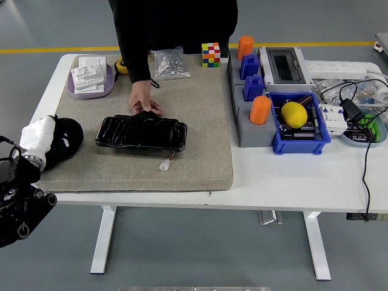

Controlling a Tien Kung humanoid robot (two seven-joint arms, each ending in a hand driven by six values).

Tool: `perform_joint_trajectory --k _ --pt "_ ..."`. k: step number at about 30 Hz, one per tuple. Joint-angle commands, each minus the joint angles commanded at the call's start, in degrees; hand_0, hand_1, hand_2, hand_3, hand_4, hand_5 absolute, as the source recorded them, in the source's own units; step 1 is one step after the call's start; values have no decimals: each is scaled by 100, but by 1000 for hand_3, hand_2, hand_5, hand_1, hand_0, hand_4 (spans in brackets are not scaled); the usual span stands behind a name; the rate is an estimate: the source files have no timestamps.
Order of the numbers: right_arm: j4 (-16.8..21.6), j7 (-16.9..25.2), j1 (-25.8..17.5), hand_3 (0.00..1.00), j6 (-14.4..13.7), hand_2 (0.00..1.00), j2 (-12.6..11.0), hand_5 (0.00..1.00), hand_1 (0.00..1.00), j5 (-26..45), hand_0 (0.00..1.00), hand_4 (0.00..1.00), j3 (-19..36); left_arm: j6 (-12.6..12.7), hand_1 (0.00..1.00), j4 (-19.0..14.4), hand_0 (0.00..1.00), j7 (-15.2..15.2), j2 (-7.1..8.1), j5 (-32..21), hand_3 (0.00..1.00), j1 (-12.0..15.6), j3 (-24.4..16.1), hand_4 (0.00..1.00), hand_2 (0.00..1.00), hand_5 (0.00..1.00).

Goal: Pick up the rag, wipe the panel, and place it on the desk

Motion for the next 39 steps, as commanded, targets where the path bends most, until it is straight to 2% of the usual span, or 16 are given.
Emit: perform_joint_trajectory --k 2,3,8,9,14,15,20,21,26,27,32,33,38,39 --pt "2 2 1 626 -2 679 -2 629 585 2 704 998 4 -11 622 -22 408 -11 21 -54 529 8 0 287 669 2" --pt "0 3 2 625 -1 679 -2 628 586 2 704 998 3 -31 657 -27 427 -18 39 -97 537 5 28 406 697 2" --pt "-4 10 8 625 -1 679 2 628 586 5 704 998 2 -50 657 -44 427 -35 52 -163 537 18 24 406 697 2" --pt "-7 9 10 625 1 679 3 626 586 3 703 998 0 -52 744 -45 457 -44 53 -206 559 19 26 641 773 2" --pt "-6 10 17 625 0 679 0 626 586 3 703 998 9 -73 744 -54 457 -84 81 -514 559 9 100 641 773 2" --pt "-10 6 18 623 2 679 0 625 586 1 703 998 13 -79 748 -62 499 -77 80 -511 582 6 101 789 796 70" --pt "-18 -2 19 623 10 679 4 625 586 -5 703 998 26 -81 748 -107 499 -102 84 -584 582 -6 113 789 796 70" --pt "-18 -3 20 623 11 679 2 623 586 -4 703 998 21 -74 754 -119 500 -110 85 -605 634 -8 114 888 797 199" --pt "-16 -7 22 623 7 679 -1 623 586 -6 703 998 13 -69 754 -182 500 -156 99 -692 634 -15 106 888 797 199" --pt "-16 -8 22 621 7 678 -1 624 586 -7 703 998 9 -66 757 -192 501 -163 103 -700 687 -16 102 914 800 269" --pt "-19 -16 16 621 7 678 0 624 586 -14 703 998 5 -66 757 -254 501 -182 138 -764 687 -3 68 914 800 269" --pt "-17 -17 14 620 6 678 -2 620 586 -17 702 998 8 -68 761 -272 504 -194 150 -809 722 1 69 942 802 332" --pt "-19 -29 3 620 10 678 -3 620 586 -29 702 998 25 -74 761 -315 504 -232 187 -998 722 -8 62 942 802 332" --pt "-20 -31 4 619 11 678 -3 618 582 -27 702 998 22 -73 763 -320 505 -235 195 -1024 721 -9 64 947 805 357"
